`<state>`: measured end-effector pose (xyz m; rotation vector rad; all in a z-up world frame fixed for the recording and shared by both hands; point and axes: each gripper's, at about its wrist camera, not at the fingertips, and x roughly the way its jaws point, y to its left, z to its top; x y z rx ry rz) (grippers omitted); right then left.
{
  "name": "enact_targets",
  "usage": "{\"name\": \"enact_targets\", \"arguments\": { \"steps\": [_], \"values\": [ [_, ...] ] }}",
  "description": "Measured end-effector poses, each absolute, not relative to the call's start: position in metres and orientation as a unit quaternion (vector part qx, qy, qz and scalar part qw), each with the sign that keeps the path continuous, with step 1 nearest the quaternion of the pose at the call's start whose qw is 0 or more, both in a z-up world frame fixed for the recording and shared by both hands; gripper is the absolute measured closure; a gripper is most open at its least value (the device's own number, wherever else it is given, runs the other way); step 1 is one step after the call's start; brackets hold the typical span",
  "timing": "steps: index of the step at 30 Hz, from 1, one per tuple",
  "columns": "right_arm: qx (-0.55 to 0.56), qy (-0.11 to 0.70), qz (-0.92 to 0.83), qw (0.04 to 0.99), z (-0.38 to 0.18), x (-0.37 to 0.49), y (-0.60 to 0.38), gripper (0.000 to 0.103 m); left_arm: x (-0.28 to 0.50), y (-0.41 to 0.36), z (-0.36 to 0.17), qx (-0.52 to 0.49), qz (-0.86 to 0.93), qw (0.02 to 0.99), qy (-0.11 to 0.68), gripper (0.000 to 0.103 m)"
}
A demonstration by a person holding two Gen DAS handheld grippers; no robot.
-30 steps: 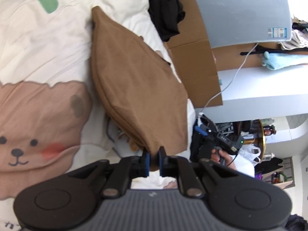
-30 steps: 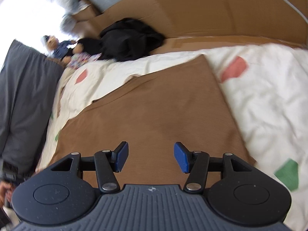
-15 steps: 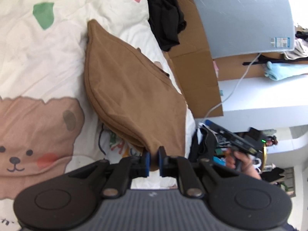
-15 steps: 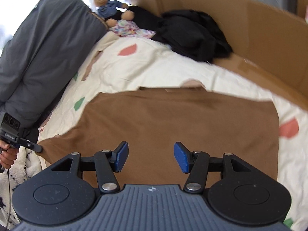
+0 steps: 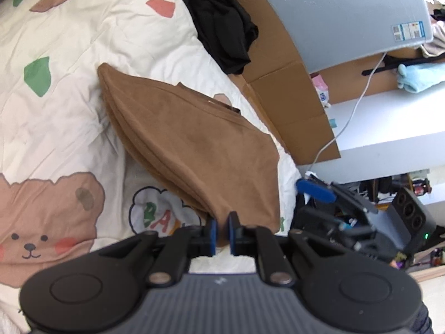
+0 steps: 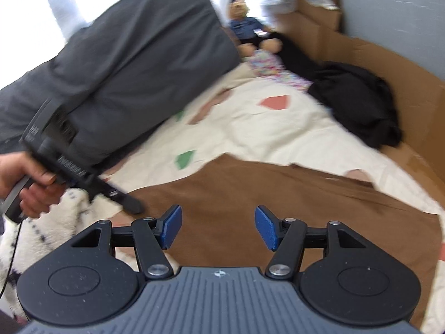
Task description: Fold clothes
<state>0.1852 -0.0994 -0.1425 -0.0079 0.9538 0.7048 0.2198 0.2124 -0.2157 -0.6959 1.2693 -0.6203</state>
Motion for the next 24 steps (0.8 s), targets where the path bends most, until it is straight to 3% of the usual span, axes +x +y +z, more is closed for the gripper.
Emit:
{"name": "enact_targets", "arguments": {
  "steps": [7, 14, 24],
  "values": [
    [-0.06, 0.451, 0.373, 0.809, -0.167, 0.163, -0.054, 0.039, 0.216, 0.22, -0.207, -0.329, -0.275, 0.712, 0.556, 0.103],
    [-0.097, 0.449, 0.392, 0.797, -0.185, 0.151, -0.029, 0.039, 0.214, 0.236, -0.214, -0.34, -0.266, 0.719, 0.544, 0.103],
    [-0.105, 0.487, 0.389, 0.775, -0.229, 0.145, -0.034, 0.039, 0.187, 0.259, -0.299, -0.346, -0.205, 0.678, 0.616, 0.098]
  ]
}}
